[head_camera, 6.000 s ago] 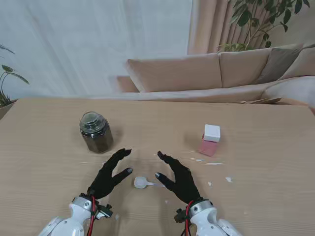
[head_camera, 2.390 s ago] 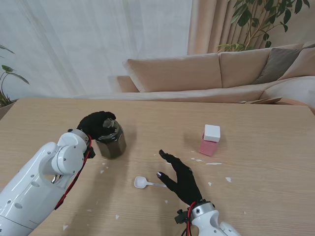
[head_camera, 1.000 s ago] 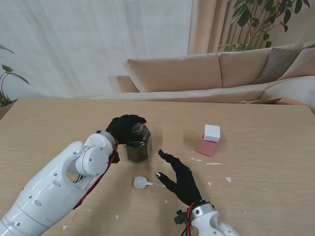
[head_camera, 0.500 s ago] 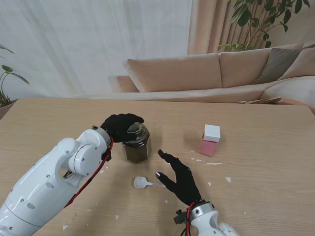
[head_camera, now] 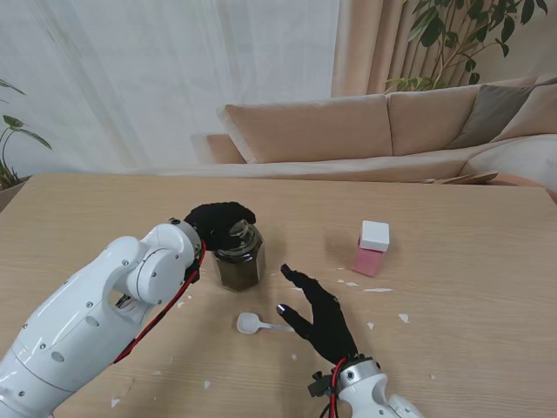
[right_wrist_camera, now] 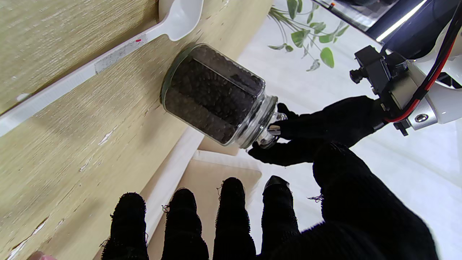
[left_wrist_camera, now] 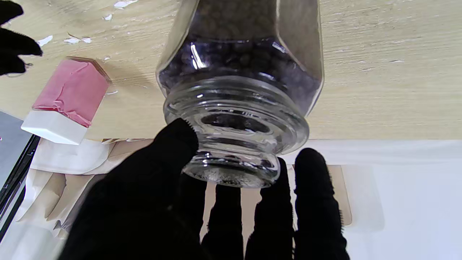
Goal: Portion coffee beans from the glass jar into the coffee jar
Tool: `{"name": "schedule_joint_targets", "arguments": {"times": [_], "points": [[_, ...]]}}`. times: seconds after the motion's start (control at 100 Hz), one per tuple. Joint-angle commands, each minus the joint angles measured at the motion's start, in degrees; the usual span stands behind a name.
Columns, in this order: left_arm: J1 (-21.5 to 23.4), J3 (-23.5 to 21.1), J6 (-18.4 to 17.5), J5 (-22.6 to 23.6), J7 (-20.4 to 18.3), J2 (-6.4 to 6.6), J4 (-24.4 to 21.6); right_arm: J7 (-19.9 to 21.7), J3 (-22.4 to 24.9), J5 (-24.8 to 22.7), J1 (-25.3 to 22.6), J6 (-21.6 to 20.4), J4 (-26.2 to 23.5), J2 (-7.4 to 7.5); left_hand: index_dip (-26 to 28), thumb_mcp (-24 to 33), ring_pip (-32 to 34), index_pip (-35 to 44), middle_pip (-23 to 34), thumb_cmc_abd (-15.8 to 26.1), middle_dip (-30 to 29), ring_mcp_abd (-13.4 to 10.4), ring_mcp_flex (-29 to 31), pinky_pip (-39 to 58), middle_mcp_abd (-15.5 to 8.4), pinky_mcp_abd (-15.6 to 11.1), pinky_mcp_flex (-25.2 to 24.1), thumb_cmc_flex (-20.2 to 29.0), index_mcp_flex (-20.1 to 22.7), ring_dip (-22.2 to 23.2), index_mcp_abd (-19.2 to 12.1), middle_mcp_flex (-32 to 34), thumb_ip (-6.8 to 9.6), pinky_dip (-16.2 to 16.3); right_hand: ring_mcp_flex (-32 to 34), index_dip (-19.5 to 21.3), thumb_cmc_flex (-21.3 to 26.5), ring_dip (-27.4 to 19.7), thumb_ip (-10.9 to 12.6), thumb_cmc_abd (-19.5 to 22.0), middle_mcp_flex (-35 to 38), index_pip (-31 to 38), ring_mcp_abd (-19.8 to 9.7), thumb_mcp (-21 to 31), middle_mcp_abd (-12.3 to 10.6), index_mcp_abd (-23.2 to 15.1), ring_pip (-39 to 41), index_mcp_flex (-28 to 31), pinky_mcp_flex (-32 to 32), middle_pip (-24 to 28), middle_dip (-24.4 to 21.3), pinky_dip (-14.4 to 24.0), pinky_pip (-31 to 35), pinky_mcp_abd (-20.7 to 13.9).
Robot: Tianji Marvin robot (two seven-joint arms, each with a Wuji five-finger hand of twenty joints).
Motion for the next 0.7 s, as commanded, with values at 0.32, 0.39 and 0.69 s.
{"name": "schedule_joint_targets", "arguments": {"times": [0.32, 0.39, 0.69], "points": [[0.50, 0.32, 0.41, -1.15, 1.78, -0.78, 0.51, 0.75, 0.09, 0.25, -0.52, -0.03, -0.47, -0.25, 2.26, 13.81, 3.98, 7.32, 6.56, -4.90, 4.36, -2.80, 3.13, -0.01, 1.59, -4.23, 5.92, 5.87, 1.50, -0.76, 3.78, 1.84, 0.94, -6.60, 0.16, 0.76, 0.48, -0.06, 1.16, -0.43, 0.08, 1.40, -2.96, -1.01, -1.94, -1.15, -0.33, 0.46, -0.07, 0.53, 0.22, 0.50, -0.36, -0.22], [0.57, 0.35, 0.18, -0.97, 1.83, -0.78, 0.68, 0.77, 0.08, 0.28, -0.52, -0.02, -0.48, -0.25, 2.36, 12.06, 3.46, 7.53, 7.03, -5.47, 4.65, -2.93, 2.84, -1.58, 1.56, -4.27, 5.34, 5.47, 1.42, -1.26, 3.85, 1.90, 0.60, -7.13, 0.22, 0.80, 0.47, -0.05, 1.16, -0.45, 0.10, 1.49, -2.94, -1.03, -1.89, -1.17, -0.30, 0.59, -0.08, 0.54, 0.23, 0.51, -0.35, -0.22], [0.99, 0.67, 1.04, -1.31, 3.37, -1.04, 1.03, 0.66, 0.08, 0.27, -0.55, 0.02, -0.47, -0.27, 8.80, 12.43, 9.51, 14.64, 13.89, -6.97, 12.84, -1.23, 5.01, 3.79, 2.12, -4.38, 6.62, 8.92, 0.97, 13.11, 4.51, 3.02, -1.45, -2.82, 0.14, 0.98, 0.59, -0.06, 1.13, -0.47, 0.07, 1.78, -2.96, -1.07, -1.87, -1.10, -0.31, 0.70, 0.02, 0.57, 0.25, 0.56, -0.27, -0.21]]}}
